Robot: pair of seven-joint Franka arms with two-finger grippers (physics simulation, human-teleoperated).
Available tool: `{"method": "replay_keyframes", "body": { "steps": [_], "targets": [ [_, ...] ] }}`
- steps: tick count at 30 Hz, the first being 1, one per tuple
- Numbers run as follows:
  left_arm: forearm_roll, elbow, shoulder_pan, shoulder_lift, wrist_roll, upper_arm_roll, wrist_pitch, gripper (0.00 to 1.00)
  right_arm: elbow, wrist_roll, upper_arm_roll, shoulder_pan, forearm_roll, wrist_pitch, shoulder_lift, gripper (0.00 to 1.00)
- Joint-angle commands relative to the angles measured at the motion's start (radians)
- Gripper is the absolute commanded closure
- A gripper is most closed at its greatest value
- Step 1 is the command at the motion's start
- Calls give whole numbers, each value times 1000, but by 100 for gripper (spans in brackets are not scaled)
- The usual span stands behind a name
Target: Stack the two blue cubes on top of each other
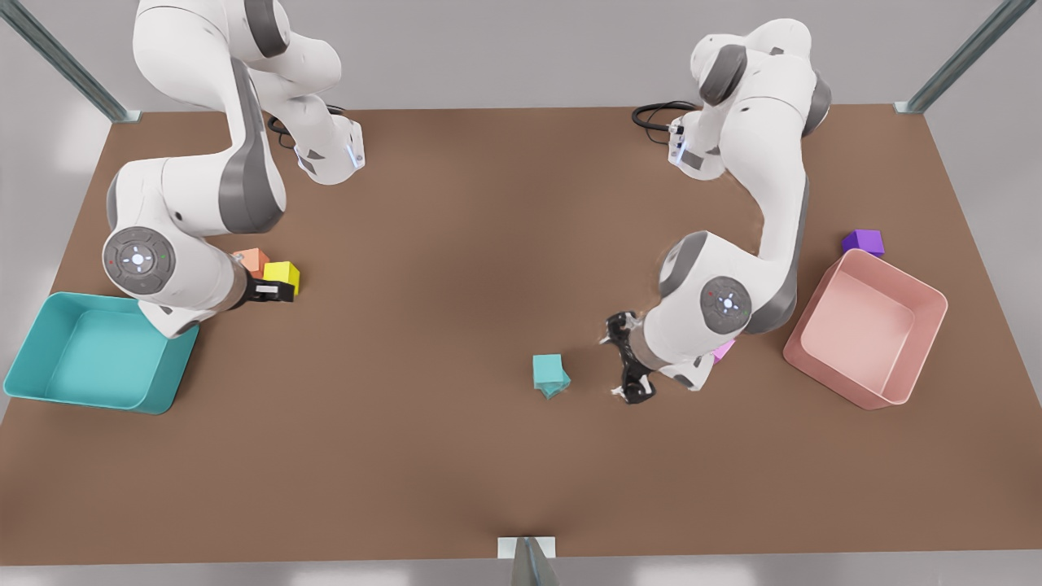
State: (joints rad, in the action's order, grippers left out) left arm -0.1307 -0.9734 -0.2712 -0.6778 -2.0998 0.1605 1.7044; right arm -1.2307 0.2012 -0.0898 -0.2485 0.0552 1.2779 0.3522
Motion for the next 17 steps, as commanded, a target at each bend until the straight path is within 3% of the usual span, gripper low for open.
{"method": "replay_keyframes", "body": {
  "steps": [1, 2, 3, 4, 5, 7, 17],
  "targets": [
    [158, 9, 47, 44, 1518, 8, -491, 0, 0, 6, -1, 0, 0, -6, -2, 0],
    [226, -48, 66, 111, 1926, -4, -479, 0, 7, 7, 2, 2, -14, -6, 19, 0],
    [227, -519, 73, 393, 2168, -61, -207, 0, 11, 7, 1, 5, -17, -8, 16, 0],
    [233, -529, 66, 466, 2180, -58, -323, 0, 22, 7, 1, 38, -64, -46, 60, 0],
    [230, -446, 63, 455, 2181, -59, -367, 0, 31, 9, 1, 40, -67, -46, 56, 0],
    [166, -449, 63, 446, 2180, -59, -301, 0, 45, 10, 2, 41, -74, -46, 56, 0],
    [166, -377, 43, 414, 2124, -62, -437, 0, 39, 7, -1, 48, -100, -57, 79, 0]
  ]
}}
